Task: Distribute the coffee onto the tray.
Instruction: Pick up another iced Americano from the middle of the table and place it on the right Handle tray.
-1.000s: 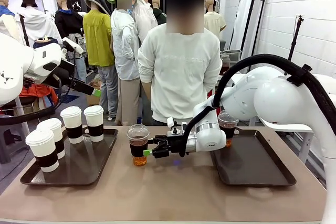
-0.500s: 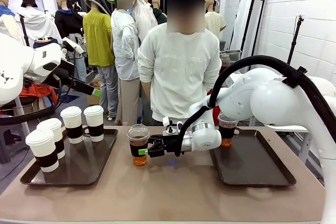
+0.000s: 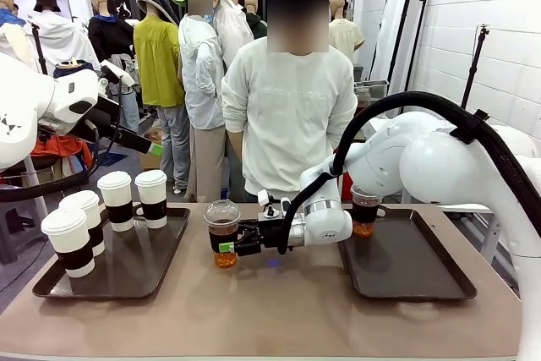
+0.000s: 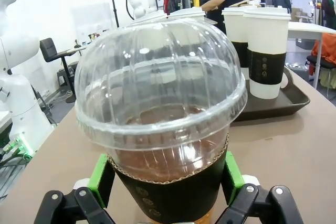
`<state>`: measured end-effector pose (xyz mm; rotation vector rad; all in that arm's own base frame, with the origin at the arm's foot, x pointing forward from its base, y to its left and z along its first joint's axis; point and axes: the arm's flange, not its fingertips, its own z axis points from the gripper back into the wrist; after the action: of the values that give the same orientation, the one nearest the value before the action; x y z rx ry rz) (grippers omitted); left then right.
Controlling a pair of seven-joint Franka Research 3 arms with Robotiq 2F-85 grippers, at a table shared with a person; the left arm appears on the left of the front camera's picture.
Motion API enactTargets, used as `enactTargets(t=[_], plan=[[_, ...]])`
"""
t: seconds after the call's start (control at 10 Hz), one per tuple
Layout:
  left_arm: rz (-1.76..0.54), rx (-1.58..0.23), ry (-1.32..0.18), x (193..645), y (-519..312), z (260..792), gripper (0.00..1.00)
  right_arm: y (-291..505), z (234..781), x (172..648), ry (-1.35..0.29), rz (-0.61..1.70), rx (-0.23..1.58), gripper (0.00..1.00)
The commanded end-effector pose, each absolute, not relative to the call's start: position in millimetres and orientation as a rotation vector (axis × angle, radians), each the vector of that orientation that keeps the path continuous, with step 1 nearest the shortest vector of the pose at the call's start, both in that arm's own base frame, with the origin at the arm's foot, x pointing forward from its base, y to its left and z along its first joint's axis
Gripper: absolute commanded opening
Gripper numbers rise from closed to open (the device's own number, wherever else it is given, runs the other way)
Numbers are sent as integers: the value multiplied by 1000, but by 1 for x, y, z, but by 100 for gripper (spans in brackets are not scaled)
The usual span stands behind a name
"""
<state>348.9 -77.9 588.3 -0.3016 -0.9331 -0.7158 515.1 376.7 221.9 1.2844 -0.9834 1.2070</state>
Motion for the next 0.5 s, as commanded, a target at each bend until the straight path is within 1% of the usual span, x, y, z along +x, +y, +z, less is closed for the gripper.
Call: enactTargets(t=[0.0, 0.1, 0.4], plan=[[-719, -313, -929, 348, -78, 588, 100, 386, 223, 519, -952, 1189, 1300, 84], [-719, -313, -929, 348, -78, 588, 100, 385, 223, 519, -979, 1190, 1293, 65], [-719, -313, -929, 348, -78, 588, 100, 382, 225, 519, -979, 1178, 1302, 65]])
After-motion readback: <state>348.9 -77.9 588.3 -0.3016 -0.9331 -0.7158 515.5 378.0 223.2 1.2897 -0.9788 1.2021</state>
